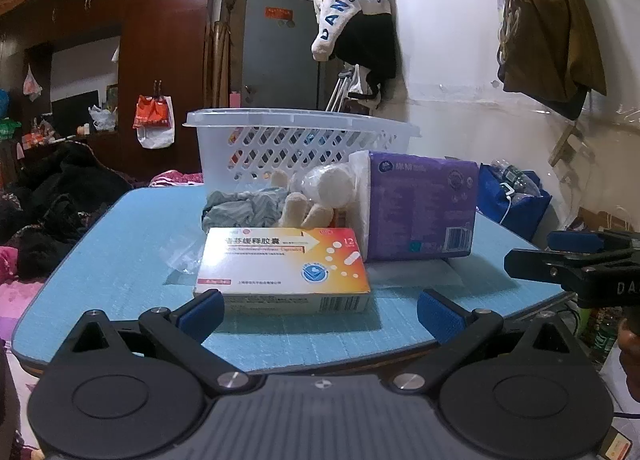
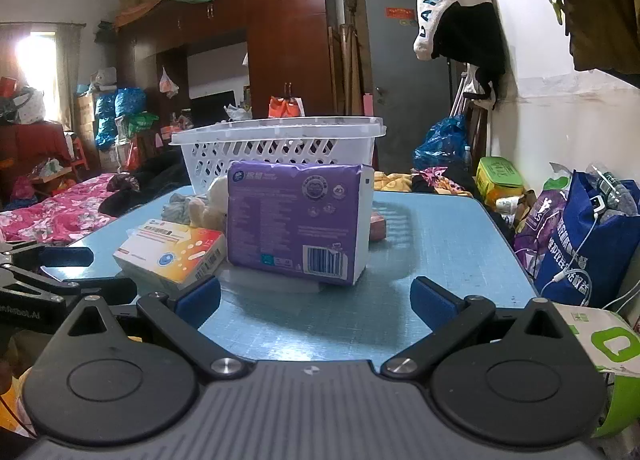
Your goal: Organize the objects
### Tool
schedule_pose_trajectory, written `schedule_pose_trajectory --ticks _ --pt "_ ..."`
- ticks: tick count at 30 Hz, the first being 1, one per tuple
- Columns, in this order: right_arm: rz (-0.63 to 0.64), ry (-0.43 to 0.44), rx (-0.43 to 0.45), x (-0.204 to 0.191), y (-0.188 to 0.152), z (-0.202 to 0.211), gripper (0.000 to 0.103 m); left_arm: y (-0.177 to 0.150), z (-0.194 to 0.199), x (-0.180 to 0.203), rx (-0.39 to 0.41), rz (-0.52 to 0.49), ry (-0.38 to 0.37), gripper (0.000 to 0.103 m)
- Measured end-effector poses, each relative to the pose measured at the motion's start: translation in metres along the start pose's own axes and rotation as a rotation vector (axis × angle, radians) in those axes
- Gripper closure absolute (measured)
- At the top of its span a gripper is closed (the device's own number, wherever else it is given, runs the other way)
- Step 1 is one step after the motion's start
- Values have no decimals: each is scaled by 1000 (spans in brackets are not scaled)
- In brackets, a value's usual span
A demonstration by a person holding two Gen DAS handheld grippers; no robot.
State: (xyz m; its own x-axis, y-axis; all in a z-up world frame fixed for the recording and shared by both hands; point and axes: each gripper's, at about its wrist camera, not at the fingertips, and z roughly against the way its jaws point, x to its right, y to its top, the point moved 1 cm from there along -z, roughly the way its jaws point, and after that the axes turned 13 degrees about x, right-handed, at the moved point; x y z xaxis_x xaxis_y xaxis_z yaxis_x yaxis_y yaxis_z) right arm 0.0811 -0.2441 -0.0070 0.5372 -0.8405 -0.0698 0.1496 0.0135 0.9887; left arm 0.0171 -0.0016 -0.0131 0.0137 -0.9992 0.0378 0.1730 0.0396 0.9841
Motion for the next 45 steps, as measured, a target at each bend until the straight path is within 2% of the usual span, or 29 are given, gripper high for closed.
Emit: schedule_pose_trajectory --ticks 45 --pt "8 10 -42 0 -4 -5 0 -3 -5 1 -23 -10 -4 0"
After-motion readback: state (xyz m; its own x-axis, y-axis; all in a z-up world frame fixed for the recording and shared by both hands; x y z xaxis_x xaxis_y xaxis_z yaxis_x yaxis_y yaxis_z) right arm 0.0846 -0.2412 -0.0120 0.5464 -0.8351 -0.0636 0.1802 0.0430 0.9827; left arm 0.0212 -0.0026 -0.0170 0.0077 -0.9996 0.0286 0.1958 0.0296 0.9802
